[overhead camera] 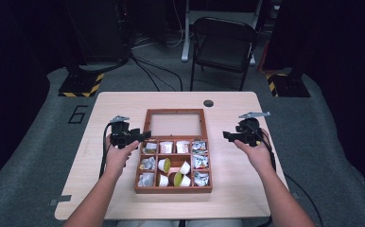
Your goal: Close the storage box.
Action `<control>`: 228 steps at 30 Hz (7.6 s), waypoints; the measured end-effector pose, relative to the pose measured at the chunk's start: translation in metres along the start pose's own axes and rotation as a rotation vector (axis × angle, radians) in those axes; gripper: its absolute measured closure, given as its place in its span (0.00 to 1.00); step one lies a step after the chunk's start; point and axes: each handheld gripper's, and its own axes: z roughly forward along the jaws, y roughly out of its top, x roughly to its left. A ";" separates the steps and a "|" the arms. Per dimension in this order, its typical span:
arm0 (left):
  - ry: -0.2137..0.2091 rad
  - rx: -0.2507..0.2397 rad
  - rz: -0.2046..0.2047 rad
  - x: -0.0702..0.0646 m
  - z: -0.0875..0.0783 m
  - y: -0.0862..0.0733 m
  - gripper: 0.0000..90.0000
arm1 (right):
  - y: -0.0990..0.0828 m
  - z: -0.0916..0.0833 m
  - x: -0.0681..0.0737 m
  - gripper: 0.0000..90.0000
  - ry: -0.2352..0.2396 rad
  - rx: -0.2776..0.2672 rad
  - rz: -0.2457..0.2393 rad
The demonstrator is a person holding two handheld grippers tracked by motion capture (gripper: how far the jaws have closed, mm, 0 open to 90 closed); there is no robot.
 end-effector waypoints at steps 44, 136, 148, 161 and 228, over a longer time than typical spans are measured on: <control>0.050 0.077 -0.058 0.034 0.052 0.010 0.42 | 0.029 0.093 0.039 0.41 0.132 0.079 0.049; -0.012 0.117 -0.223 0.060 0.088 -0.004 0.37 | 0.015 0.148 0.013 0.32 0.202 0.163 0.301; -0.005 0.111 -0.198 0.058 0.084 -0.002 0.39 | 0.017 0.144 0.014 0.34 0.191 0.145 0.278; -0.019 0.043 -0.180 0.055 0.073 0.005 0.43 | 0.023 0.131 0.015 0.37 0.200 0.090 0.259; -0.083 -0.090 0.151 -0.023 -0.056 0.018 0.38 | 0.025 -0.012 0.065 0.48 0.203 -0.097 0.014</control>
